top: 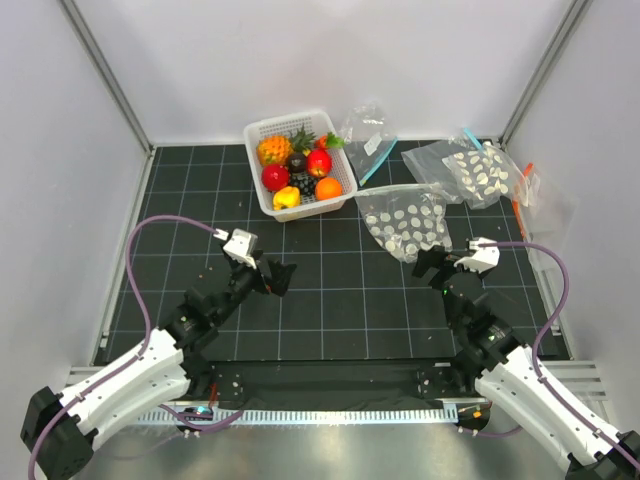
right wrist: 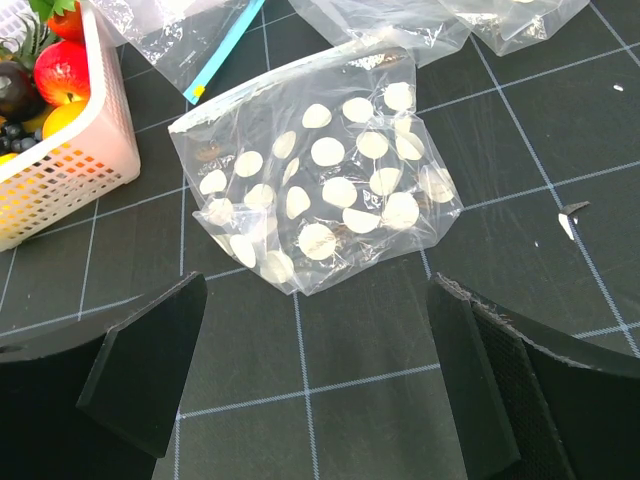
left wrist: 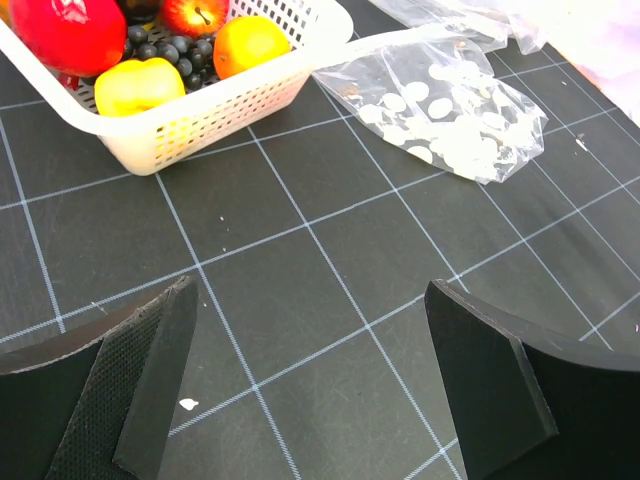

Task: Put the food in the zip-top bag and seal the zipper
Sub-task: Pick up the zipper food storage bag at the corner of the board.

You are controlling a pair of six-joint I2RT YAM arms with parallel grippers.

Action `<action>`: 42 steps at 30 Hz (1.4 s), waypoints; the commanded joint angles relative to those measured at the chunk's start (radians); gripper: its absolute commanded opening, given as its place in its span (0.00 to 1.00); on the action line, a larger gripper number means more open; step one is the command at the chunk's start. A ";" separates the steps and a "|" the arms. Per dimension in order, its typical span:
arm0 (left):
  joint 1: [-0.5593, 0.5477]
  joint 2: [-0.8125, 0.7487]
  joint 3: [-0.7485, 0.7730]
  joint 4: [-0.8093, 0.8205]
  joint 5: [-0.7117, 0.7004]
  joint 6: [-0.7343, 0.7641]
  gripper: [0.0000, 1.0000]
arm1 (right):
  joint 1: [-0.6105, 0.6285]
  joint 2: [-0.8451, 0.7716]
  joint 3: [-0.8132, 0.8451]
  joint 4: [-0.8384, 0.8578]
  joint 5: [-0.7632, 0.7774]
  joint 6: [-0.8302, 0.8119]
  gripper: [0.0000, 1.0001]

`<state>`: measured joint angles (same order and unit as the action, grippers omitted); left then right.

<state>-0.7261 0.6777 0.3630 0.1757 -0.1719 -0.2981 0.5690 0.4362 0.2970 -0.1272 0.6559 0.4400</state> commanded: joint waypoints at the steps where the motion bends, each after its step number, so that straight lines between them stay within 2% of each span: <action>1: 0.001 -0.013 -0.002 0.041 0.003 0.014 1.00 | -0.001 -0.001 0.005 0.040 0.019 0.000 1.00; 8: 0.002 -0.036 -0.006 0.034 0.006 0.010 1.00 | -0.001 0.061 0.016 0.080 -0.010 -0.020 0.99; 15: 0.001 -0.058 -0.007 0.033 0.023 -0.001 1.00 | -0.001 0.200 -0.003 0.342 -0.055 -0.046 0.96; 26: 0.002 -0.052 -0.002 0.034 0.038 -0.013 1.00 | -0.012 0.659 0.459 0.276 -0.128 -0.067 0.96; 31: 0.002 -0.027 0.007 0.038 0.063 -0.016 1.00 | -0.101 0.882 0.700 0.178 -0.243 -0.035 0.93; 34: 0.001 -0.021 0.010 0.036 0.063 -0.019 1.00 | -0.158 0.950 0.799 0.133 -0.251 -0.006 0.93; 39: 0.001 -0.023 0.014 0.030 0.063 -0.027 1.00 | -0.265 1.061 0.906 0.020 -0.259 0.026 0.95; 42: 0.002 -0.030 0.014 0.030 0.072 -0.033 1.00 | -0.340 1.120 0.950 -0.012 -0.326 0.022 0.95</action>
<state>-0.7261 0.6590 0.3618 0.1749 -0.1181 -0.3149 0.2882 1.5242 1.1797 -0.0795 0.3817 0.4423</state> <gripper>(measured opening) 0.996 0.952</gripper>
